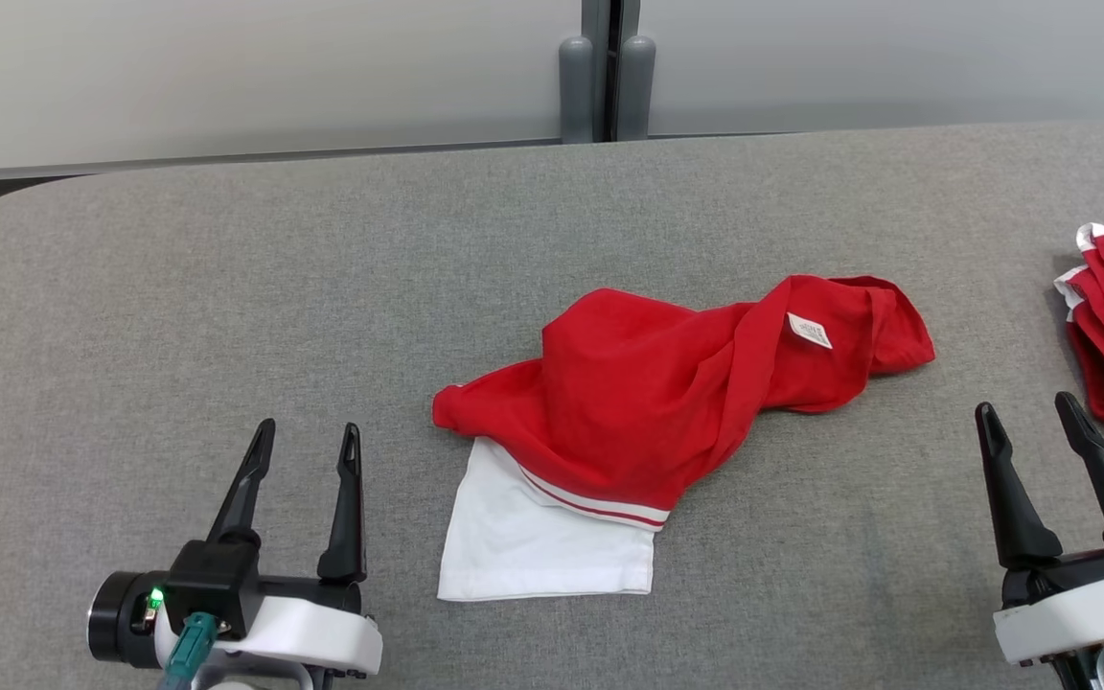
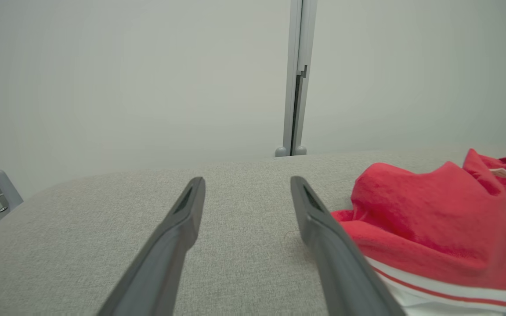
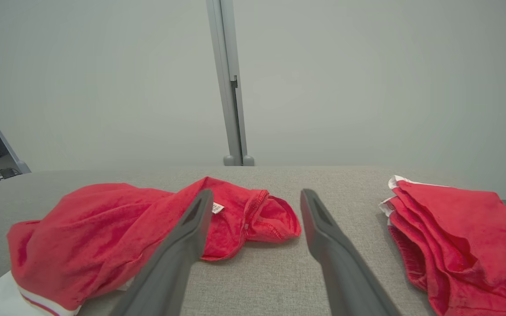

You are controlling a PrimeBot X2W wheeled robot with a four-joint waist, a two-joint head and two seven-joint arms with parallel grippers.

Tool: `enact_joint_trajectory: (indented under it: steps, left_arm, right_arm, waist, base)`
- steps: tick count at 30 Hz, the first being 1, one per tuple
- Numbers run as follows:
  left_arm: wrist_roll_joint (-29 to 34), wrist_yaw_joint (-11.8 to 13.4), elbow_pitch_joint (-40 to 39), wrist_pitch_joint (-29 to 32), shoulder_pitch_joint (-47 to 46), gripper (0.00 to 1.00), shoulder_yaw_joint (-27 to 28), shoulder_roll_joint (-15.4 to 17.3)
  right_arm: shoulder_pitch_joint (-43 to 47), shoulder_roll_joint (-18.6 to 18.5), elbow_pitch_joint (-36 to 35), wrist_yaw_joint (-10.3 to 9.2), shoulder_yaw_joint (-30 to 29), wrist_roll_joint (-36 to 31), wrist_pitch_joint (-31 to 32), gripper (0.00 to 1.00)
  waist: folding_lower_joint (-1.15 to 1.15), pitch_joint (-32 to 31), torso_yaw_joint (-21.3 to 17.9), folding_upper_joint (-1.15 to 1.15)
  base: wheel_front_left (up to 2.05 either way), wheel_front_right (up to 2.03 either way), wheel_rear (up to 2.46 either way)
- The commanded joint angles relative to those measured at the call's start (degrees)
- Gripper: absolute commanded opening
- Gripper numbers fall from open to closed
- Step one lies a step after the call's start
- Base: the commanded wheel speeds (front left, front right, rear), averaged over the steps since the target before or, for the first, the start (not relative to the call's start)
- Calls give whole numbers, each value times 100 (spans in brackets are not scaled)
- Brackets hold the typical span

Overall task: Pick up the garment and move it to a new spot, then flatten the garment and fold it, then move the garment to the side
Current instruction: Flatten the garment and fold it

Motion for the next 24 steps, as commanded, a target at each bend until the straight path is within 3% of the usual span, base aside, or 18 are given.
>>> enact_joint_trajectory:
  steps: [1,16,24]
  left_arm:
    - [-28,31,-39,29,59,100,7,33]
    - [-87,-7,-65,206,26,100,-121,85]
    - [-415,-402,789,795,70,100,-596,-170]
  right_arm:
    - [54,8,-61,0,-17,-63,45,100]
    - [96,78,-229,0,-50,-43,155,100]
    - [-3,97,-173,0,46,29,169,100]
  waist:
    - [0,-40,-11,0]
    - [0,-27,46,0]
    - [0,128,22,0]
  base:
    - [0,0,0]
    - [0,0,0]
    - [0,0,0]
